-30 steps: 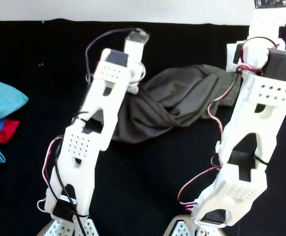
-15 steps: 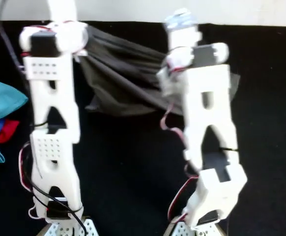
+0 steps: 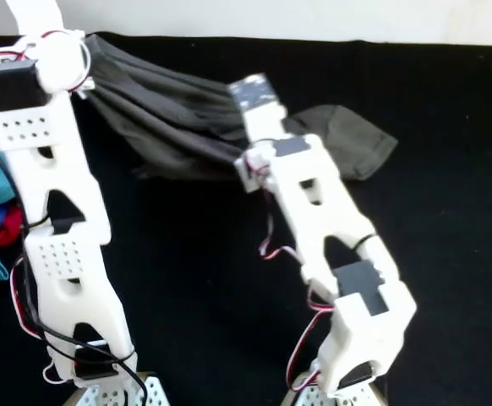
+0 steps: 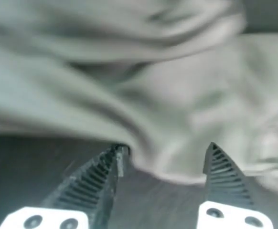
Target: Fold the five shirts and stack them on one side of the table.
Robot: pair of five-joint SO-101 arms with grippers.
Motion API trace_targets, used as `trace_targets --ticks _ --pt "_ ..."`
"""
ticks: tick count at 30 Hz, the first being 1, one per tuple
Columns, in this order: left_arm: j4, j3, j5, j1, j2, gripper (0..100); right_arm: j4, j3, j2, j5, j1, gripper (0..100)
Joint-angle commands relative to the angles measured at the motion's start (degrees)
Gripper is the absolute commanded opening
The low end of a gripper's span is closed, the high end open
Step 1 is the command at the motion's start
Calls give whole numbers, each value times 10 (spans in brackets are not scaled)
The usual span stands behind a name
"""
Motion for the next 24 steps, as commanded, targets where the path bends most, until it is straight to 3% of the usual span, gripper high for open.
trace_targets --ticks 1,8,18,21,24 --pt "12 -21 3 18 -81 9 -71 2 -19 6 52 255" --pt "21 -20 3 86 -167 9 -1 6 2 6 63 256" --pt "21 -19 2 87 -166 9 15 -1 106 8 42 349" --pt "21 -19 2 87 -166 9 16 -17 122 9 41 269" --pt "21 -19 2 87 -166 9 16 -43 119 9 54 39"
